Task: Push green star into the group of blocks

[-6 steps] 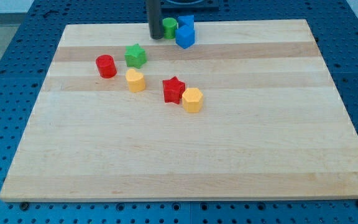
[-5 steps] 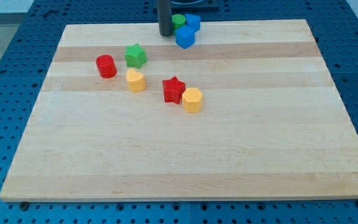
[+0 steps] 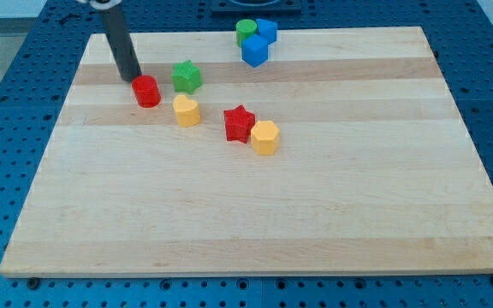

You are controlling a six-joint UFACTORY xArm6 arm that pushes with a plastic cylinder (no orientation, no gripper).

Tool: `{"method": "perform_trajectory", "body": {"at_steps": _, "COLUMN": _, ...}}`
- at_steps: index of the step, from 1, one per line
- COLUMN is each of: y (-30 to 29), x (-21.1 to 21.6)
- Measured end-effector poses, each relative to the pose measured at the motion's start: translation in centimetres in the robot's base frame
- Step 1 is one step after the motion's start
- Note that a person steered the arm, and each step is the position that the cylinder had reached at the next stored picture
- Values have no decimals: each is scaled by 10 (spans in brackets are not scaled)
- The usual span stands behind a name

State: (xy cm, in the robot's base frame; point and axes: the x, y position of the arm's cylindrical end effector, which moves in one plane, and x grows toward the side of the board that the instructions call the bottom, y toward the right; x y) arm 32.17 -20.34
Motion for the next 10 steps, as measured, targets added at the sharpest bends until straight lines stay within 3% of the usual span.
{"method": "perform_trajectory", "body": {"at_steps": 3, "y": 87, "x": -8}}
{"method": "perform_trajectory", "body": {"at_steps": 5, "y": 95, "x": 20}}
{"method": "perform_trajectory", "body": {"at_steps": 7, "y": 131, "x": -26}}
{"method": "perform_trajectory", "body": {"at_steps": 10, "y": 133, "x": -17}}
